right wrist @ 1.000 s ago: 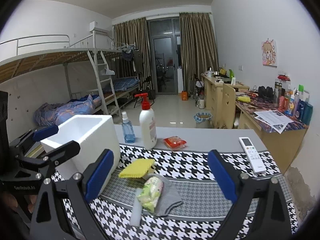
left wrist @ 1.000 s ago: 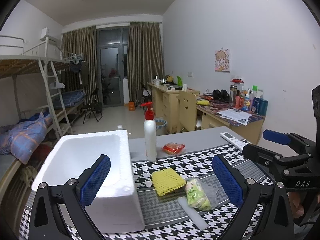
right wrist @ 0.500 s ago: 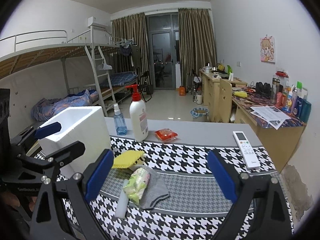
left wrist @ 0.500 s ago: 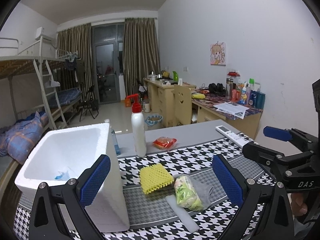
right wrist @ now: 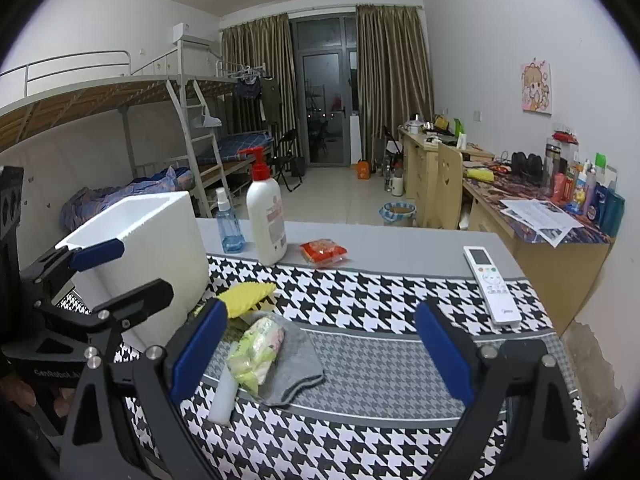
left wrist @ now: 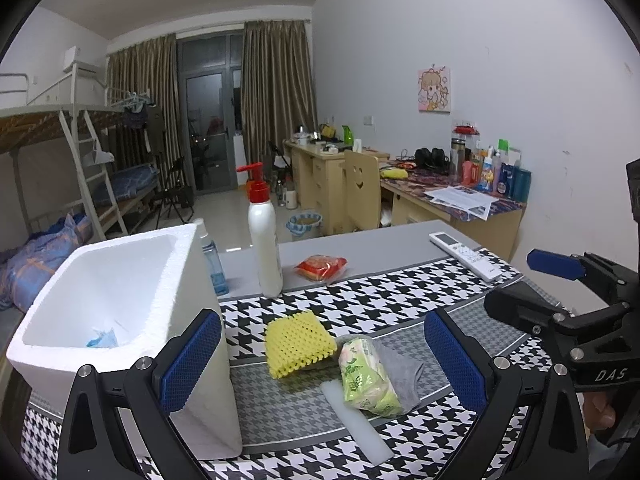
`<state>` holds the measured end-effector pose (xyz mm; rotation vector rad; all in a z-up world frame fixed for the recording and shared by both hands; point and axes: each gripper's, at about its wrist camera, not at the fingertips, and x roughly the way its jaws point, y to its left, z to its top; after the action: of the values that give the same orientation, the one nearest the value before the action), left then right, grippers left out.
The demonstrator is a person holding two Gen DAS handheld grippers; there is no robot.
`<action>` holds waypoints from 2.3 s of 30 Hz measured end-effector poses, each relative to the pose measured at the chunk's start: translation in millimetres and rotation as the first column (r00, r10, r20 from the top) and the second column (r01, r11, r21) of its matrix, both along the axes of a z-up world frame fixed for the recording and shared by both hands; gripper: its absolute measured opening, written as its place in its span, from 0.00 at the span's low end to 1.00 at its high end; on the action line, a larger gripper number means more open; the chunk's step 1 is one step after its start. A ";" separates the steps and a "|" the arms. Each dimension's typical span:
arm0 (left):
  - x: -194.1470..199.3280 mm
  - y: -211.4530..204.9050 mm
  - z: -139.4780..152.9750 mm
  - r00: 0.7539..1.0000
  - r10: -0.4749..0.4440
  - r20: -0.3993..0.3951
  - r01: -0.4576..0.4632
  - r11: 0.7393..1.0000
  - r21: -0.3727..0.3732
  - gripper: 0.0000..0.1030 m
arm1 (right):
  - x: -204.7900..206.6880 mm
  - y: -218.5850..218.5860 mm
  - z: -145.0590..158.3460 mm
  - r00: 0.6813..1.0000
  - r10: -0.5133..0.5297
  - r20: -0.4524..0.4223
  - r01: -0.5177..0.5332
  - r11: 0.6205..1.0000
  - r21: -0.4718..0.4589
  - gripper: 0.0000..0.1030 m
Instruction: Organize soft objects
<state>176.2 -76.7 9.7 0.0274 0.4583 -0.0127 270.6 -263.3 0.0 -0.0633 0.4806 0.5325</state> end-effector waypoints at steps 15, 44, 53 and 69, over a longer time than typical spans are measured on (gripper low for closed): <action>24.4 -13.7 -7.1 0.999 0.016 -0.044 -0.015 1.000 0.020 0.99 | 3.9 -10.1 -12.9 0.999 -0.007 -0.034 0.006 1.000 -0.004 0.94; 71.8 -20.3 -37.9 0.988 0.060 -0.145 -0.058 0.998 0.014 0.99 | 15.0 -24.3 -26.7 0.996 -0.006 -0.091 0.008 1.000 0.019 0.94; 71.1 2.0 -44.1 0.979 0.126 -0.160 -0.122 0.992 0.038 0.99 | 18.3 -11.5 -29.8 0.995 0.023 -0.099 -0.022 1.000 0.008 0.94; 86.3 14.5 -60.3 0.961 0.137 -0.242 -0.135 0.991 0.024 0.87 | 21.0 17.1 -40.8 0.985 0.106 -0.140 -0.110 0.994 -0.020 0.94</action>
<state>262.5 -62.2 -50.6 0.0011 0.7048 0.1218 291.5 -246.2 -40.7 -0.0799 0.6226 0.6390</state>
